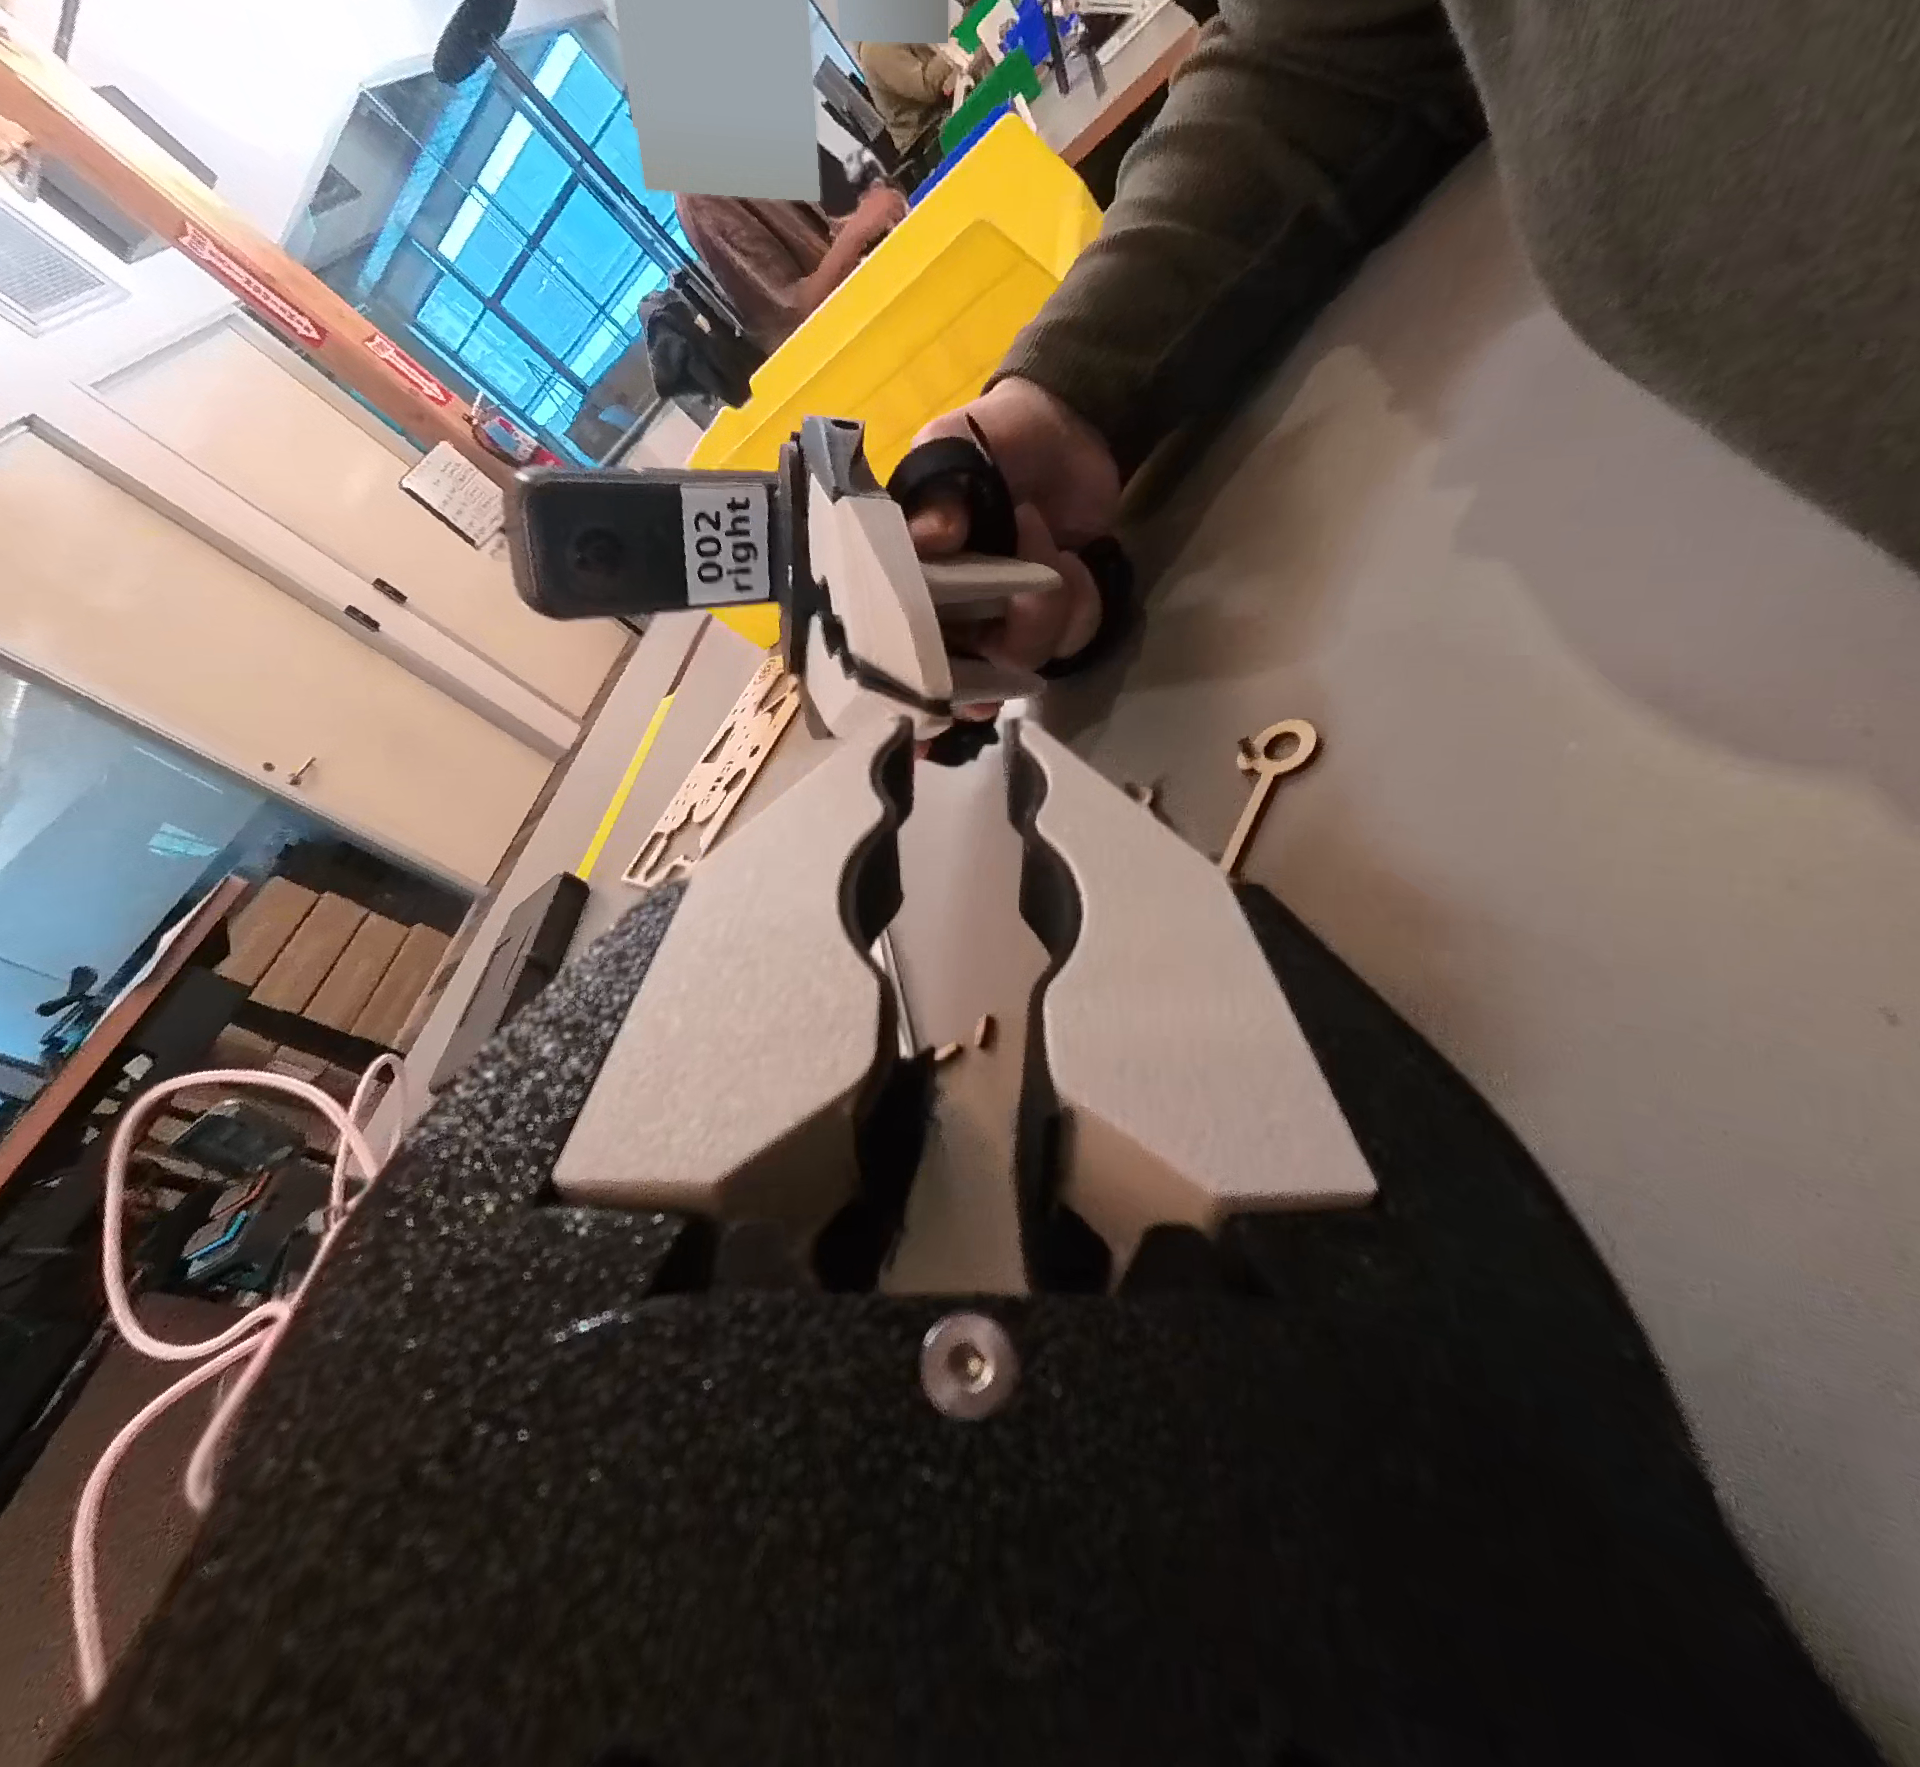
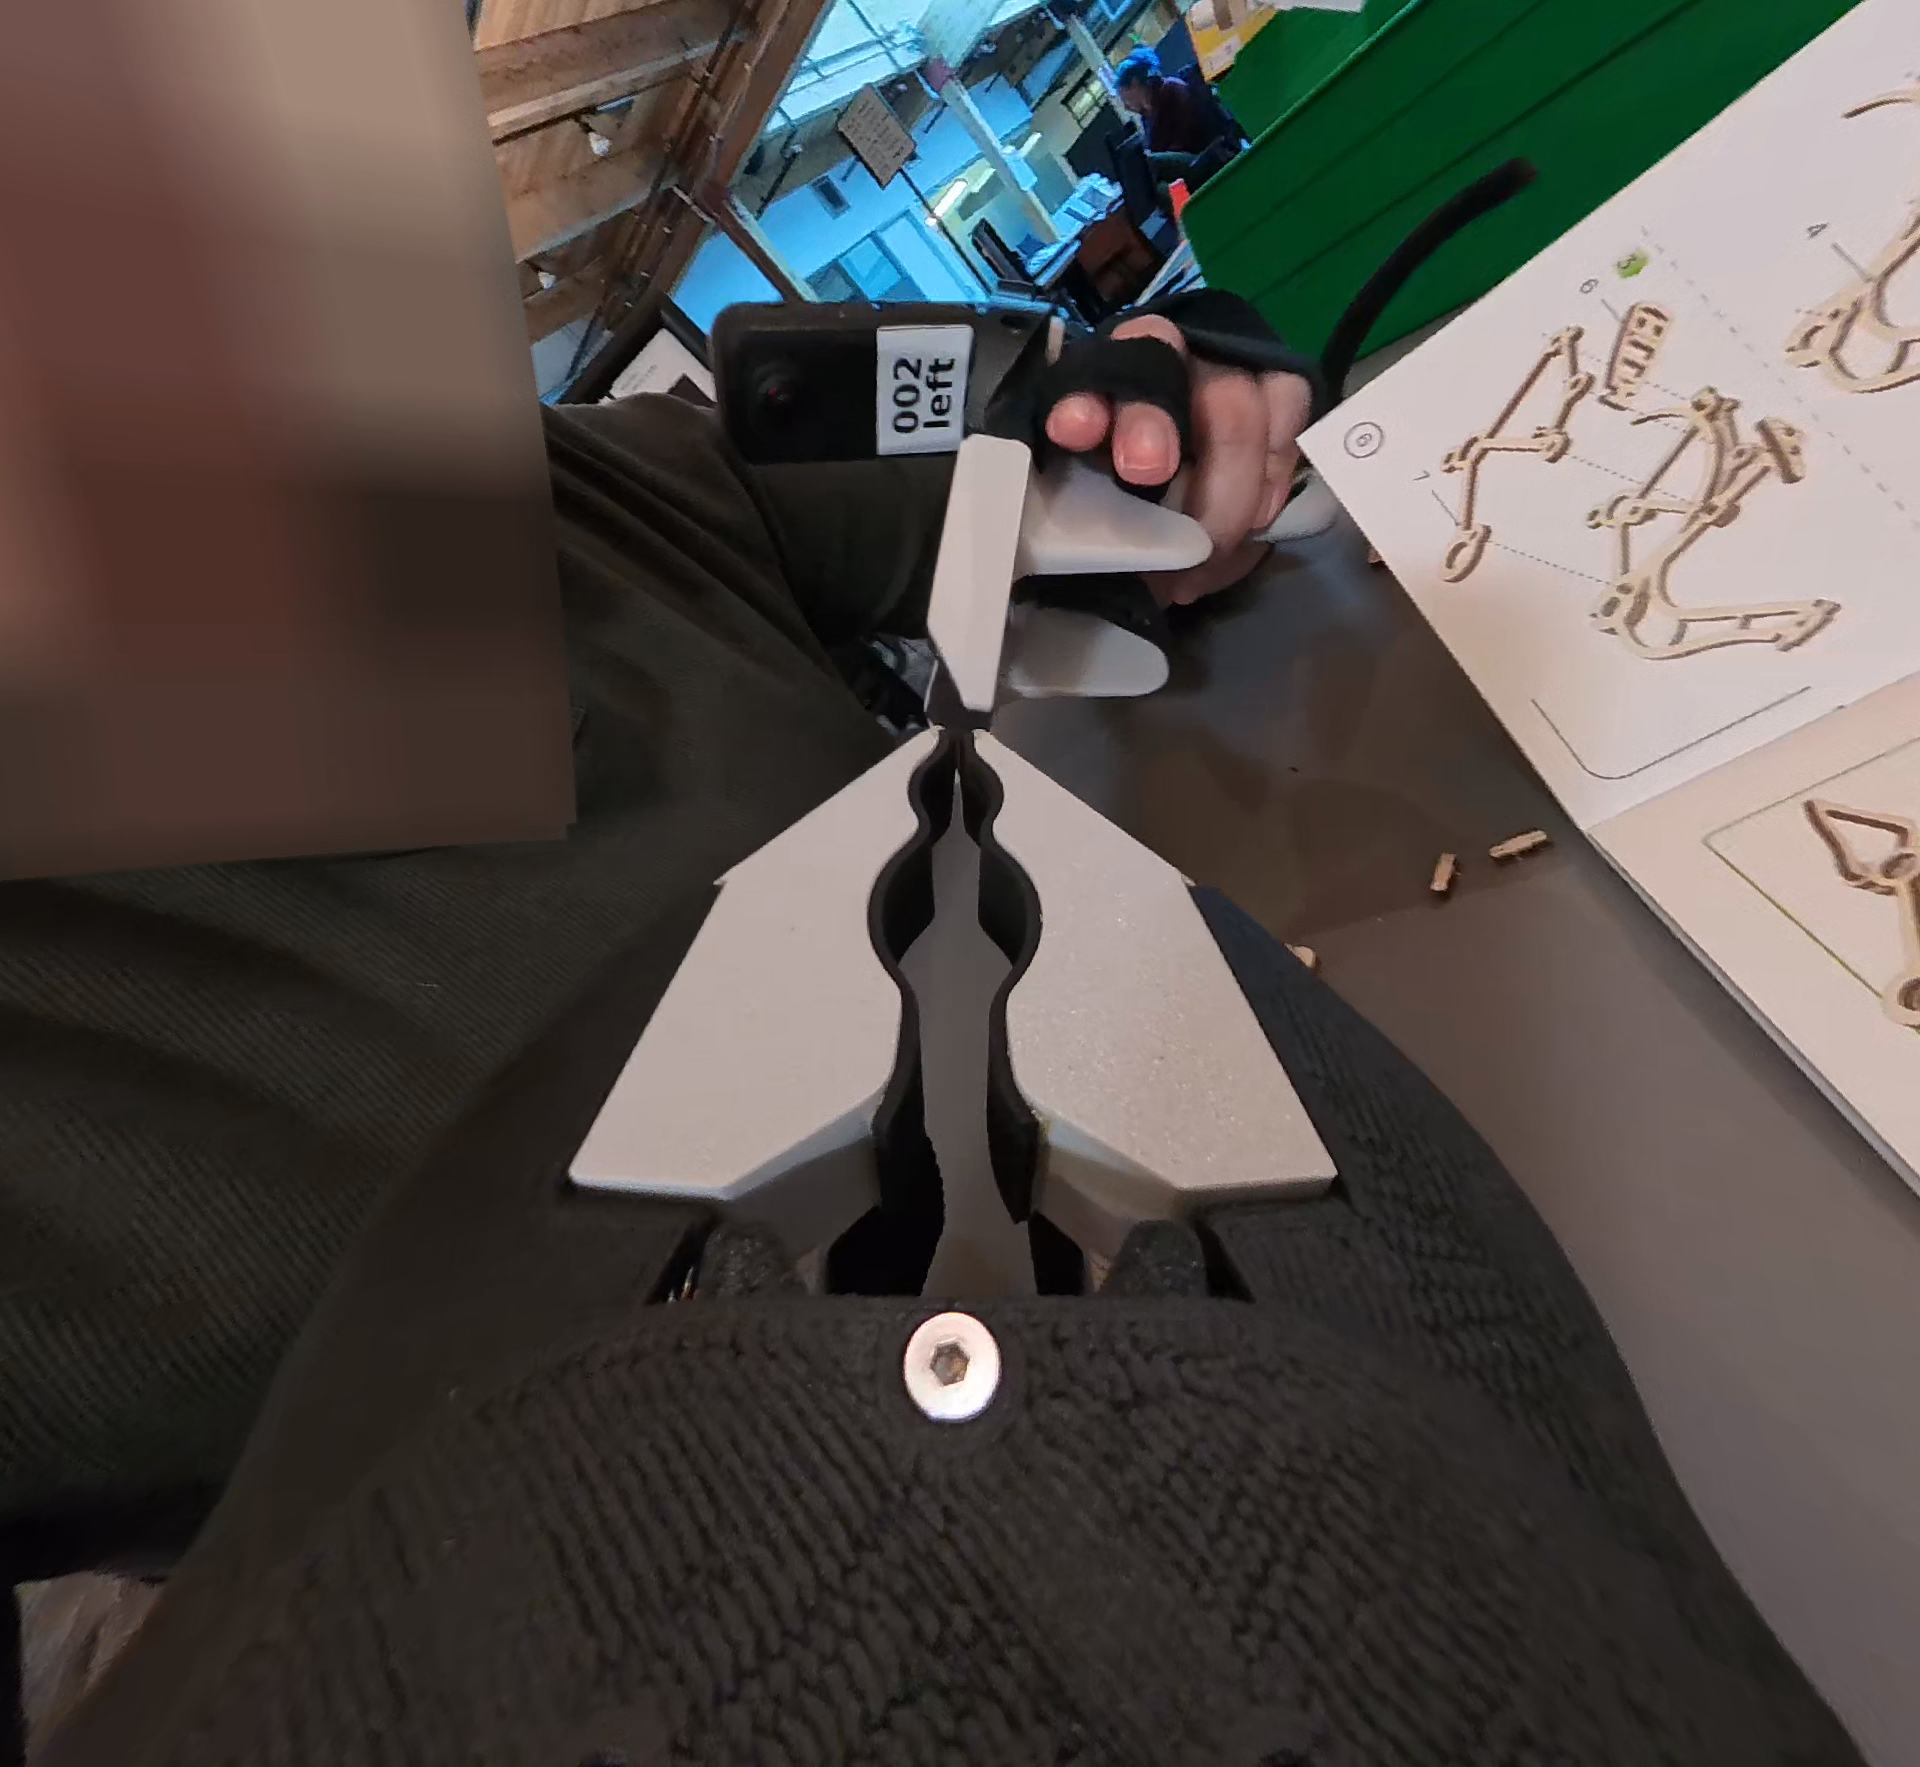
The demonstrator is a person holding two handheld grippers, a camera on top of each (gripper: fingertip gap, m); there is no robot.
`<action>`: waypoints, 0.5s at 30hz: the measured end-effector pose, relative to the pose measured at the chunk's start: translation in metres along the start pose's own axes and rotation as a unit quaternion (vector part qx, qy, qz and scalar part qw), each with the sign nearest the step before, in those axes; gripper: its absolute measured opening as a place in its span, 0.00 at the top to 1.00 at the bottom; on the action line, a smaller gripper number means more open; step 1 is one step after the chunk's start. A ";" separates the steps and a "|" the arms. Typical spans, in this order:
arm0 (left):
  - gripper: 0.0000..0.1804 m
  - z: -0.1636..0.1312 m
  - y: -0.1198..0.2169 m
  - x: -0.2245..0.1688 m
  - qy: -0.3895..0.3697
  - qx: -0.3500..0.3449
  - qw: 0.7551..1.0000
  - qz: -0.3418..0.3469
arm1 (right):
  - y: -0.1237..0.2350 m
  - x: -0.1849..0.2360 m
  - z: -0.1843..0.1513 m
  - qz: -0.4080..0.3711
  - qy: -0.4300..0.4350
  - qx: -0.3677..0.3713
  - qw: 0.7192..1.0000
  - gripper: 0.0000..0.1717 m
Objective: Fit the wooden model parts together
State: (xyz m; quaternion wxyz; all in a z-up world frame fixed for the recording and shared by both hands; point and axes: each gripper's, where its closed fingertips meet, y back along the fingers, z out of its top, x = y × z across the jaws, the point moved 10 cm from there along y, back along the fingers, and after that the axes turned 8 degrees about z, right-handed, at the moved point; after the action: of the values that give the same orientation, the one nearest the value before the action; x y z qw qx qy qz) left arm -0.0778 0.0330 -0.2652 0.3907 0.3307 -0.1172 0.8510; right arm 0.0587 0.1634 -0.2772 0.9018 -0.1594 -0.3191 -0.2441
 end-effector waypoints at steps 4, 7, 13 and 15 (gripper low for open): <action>0.90 -0.005 0.004 0.002 0.014 0.015 1.000 -0.012 | 0.006 0.001 0.002 -0.049 0.035 0.012 0.998 1.00; 0.91 -0.012 0.009 0.005 0.033 0.055 0.997 -0.030 | 0.013 0.004 0.003 -0.128 0.118 0.044 0.984 1.00; 0.93 -0.017 0.003 0.003 0.155 0.127 0.970 -0.134 | 0.015 0.014 0.000 -0.305 0.346 0.128 0.878 0.98; 0.93 -0.019 -0.002 0.001 0.179 0.141 0.963 -0.144 | 0.015 0.015 -0.002 -0.338 0.391 0.135 0.845 0.99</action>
State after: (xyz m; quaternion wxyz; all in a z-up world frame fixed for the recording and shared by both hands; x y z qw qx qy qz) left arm -0.0863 0.0436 -0.2791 0.4737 0.2377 0.1246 0.8388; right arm 0.0776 0.1701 -0.2708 0.8259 0.1900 -0.0038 -0.5308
